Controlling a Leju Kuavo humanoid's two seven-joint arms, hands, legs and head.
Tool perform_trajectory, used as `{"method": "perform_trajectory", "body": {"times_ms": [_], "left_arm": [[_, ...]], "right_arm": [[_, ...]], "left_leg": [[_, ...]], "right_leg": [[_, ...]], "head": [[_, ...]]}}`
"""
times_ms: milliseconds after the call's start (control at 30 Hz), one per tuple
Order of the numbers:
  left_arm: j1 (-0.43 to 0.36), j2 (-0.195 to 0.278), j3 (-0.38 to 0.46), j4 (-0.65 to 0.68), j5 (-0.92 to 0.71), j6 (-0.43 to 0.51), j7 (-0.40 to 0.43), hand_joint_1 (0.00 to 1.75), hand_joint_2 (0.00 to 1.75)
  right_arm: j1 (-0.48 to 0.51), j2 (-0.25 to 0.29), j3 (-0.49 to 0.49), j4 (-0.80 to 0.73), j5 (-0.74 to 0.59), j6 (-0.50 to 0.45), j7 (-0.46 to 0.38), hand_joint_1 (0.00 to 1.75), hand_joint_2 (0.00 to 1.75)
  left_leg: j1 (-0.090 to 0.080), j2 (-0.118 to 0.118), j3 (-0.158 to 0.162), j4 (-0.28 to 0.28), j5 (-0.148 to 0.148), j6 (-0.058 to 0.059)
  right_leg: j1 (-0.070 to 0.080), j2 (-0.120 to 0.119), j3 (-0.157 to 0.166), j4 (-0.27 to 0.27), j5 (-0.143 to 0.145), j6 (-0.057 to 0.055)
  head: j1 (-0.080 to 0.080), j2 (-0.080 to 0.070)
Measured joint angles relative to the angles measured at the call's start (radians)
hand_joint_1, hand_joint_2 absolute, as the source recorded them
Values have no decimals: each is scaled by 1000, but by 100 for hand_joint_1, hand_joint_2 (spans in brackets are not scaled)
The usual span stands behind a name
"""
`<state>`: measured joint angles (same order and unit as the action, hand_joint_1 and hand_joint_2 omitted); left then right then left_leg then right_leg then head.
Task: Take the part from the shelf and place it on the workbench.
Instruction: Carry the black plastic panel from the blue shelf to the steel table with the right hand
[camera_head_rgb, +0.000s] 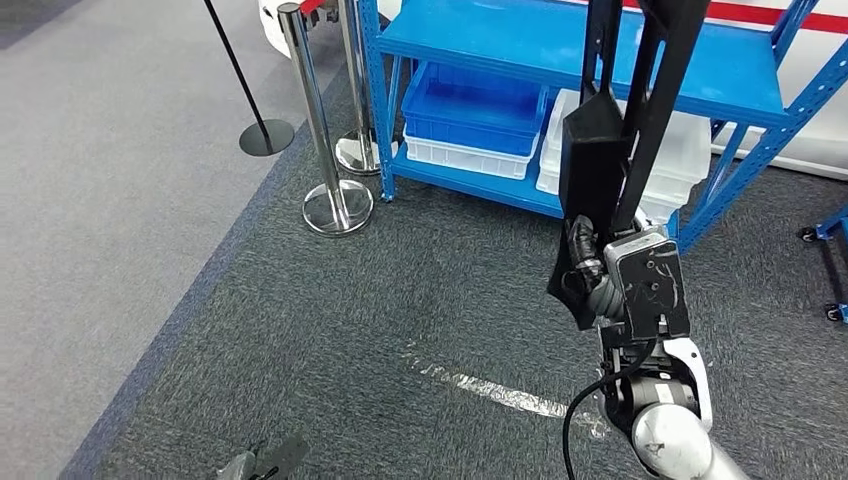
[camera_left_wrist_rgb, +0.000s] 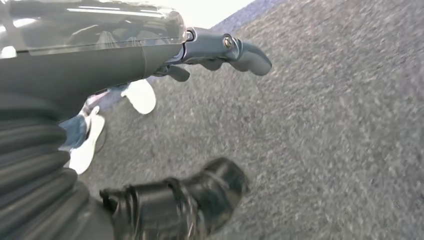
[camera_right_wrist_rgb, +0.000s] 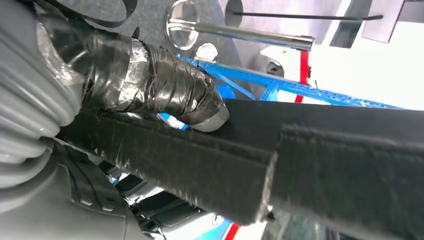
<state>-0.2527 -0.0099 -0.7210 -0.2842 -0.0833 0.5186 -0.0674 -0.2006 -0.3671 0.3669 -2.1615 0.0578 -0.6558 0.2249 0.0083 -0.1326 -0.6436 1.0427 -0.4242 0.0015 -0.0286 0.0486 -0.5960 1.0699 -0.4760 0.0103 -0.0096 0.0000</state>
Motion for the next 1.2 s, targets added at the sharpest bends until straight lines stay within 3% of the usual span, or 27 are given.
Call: {"method": "perform_trajectory", "body": {"times_ms": [67, 133, 200, 233, 267, 300, 367, 433, 500, 533, 567, 633, 700, 733, 767, 800, 867, 933, 967, 1000, 1033, 1100, 1167, 1200], "left_arm": [[-1, 1, 0, 0, 0, -4, 6, 0, 175], [-4, 0, 0, 0, 0, -4, 15, 0, 175], [-1, 0, 0, 0, 0, -4, 30, 0, 175], [3, 1, 0, 0, 0, -3, 35, 0, 175], [8, 2, 0, 0, 0, -2, 39, 0, 175], [12, 4, 0, 0, 0, -1, 39, 0, 175], [13, 8, 0, 0, 0, 1, 38, 0, 175], [10, 10, 0, 0, 0, 2, 37, 0, 175], [12, 12, 0, 0, 1, 2, 36, 0, 175], [14, 12, 0, 0, 2, 2, 36, 0, 175], [15, 12, 0, 0, 3, 2, 36, 0, 175], [15, 12, 0, 0, 6, 2, 37, 0, 175], [16, 13, 0, 0, 12, 2, 33, 0, 175], [20, 14, 0, 0, 16, 2, 28, 0, 175], [26, 16, 0, 0, 19, 2, 22, 0, 175], [32, 17, 0, 0, 22, 3, 15, 0, 175], [40, 21, 0, 0, 25, 4, 5, 0, 175], [42, 25, 0, 0, 29, 6, 2, 0, 175], [44, 28, 0, 0, 31, 8, 1, 0, 175], [48, 31, 0, 0, 32, 9, -1, 0, 175], [54, 34, 0, 0, 31, 10, -2, 0, 175], [59, 39, 0, 0, 25, 10, 3, 0, 175], [58, 40, 0, 0, 19, 10, 13, 0, 175], [59, 40, 0, 0, 17, 10, 17, 0, 175]], "right_arm": [[1, -1, 0, -8, 8, 0, 1, 175, 175], [6, -1, 0, -15, 16, 0, 3, 175, 175], [16, -2, 0, -20, 23, 0, 4, 175, 175], [23, -2, 0, -22, 24, 0, 4, 175, 175], [28, -2, 0, -25, 24, 0, 4, 175, 175], [33, -2, 0, -28, 24, 0, 4, 175, 175], [37, -2, 0, -37, 23, 0, 3, 175, 175], [40, -2, 0, -43, 21, 0, 0, 175, 175], [41, -1, 0, -44, 17, 0, -4, 175, 175], [40, -1, 0, -44, 15, 0, -7, 175, 175], [40, 0, 0, -44, 13, 0, -13, 175, 175], [40, 0, 0, -43, 12, 0, -26, 175, 175], [44, 0, 0, -43, 7, 0, -35, 175, 175], [46, 0, 0, -43, 4, 0, -37, 175, 175], [47, 0, 0, -43, 1, 0, -41, 175, 175], [47, 0, 0, -43, 0, 0, -44, 175, 175], [45, 0, 0, -43, -3, 0, -51, 175, 175], [44, 1, 1, -44, -5, 0, -54, 175, 175], [44, 1, 1, -45, -6, 0, -52, 175, 175], [43, 1, 2, -46, -6, 0, -51, 175, 175], [41, 1, 2, -46, -6, 0, -50, 175, 175], [37, 1, 3, -47, -6, 0, -49, 175, 175], [37, 1, 3, -48, -3, 0, -47, 175, 175], [38, 1, 3, -48, -2, 0, -45, 175, 175]], "left_leg": [[-2, 40, -19, 32, -20, -10], [-4, 100, -70, 139, -75, -20], [-1, 121, -122, 251, -117, -25], [0, 124, -128, 266, -116, -24], [0, 127, -114, 244, -98, -22], [-2, 136, -83, 188, -69, -16], [-14, 188, -11, 55, -25, 1], [-27, 217, 18, -7, -15, 16], [-26, 191, 18, -17, -9, 24], [-23, 177, 23, -26, -5, 28], [-19, 164, 29, -35, 0, 33], [-13, 138, 37, -45, 8, 41], [-13, 108, 35, -44, 10, 45], [-13, 92, 35, -42, 9, 44], [-12, 75, 35, -38, 8, 43], [-10, 58, 34, -33, 6, 40], [-7, 27, 26, -15, -2, 29], [-5, -2, 8, -1, -4, 16], [-4, -15, -1, 2, -2, 9], [-2, -29, -6, 0, 2, 4], [-1, -26, -11, 3, 2, -2], [-4, 29, -37, 49, -22, -11], [-4, 102, -98, 166, -75, -19], [-3, 117, -131, 226, -95, -22]], "right_leg": [[-3, -25, 2, -6, 4, -13], [-1, -52, 3, -9, 5, -21], [2, -82, 3, -9, 4, -24], [3, -95, 3, -9, 4, -24], [4, -108, 3, -9, 3, -24], [5, -121, 4, -9, 2, -24], [10, -145, 7, -10, -1, -21], [16, -170, 11, -14, -3, -13], [18, -191, 19, -20, -5, -3], [17, -179, 22, -18, -10, 2], [15, -153, 18, -1, -24, 6], [11, -82, -22, 92, -76, 10], [10, -54, -82, 210, -120, 12], [9, -51, -97, 235, -119, 14], [8, -50, -96, 222, -98, 16], [5, -46, -77, 175, -62, 18], [-4, -2, -26, 53, -8, 22], [-10, 41, -4, 2, -1, 22], [-8, 45, -5, 0, -4, 19], [-9, 31, -5, 2, -2, 13], [-8, 16, -3, -1, -1, 6], [-10, -13, 3, -6, 1, -7], [-5, -45, 7, -8, -1, -15], [-2, -61, 7, -9, -3, -16]], "head": [[-5, 0], [-13, 0], [-14, 0], [-14, 0], [-14, 0], [-15, 0], [-14, 0], [-14, 0], [-13, 0], [-12, 0], [-11, 0], [-6, 0], [-4, 0], [-4, 0], [-4, 0], [-4, 0], [-3, 0], [-2, 0], [-1, 0], [-1, 0], [-1, 0], [-9, 0], [-17, 0], [-18, 0]]}}
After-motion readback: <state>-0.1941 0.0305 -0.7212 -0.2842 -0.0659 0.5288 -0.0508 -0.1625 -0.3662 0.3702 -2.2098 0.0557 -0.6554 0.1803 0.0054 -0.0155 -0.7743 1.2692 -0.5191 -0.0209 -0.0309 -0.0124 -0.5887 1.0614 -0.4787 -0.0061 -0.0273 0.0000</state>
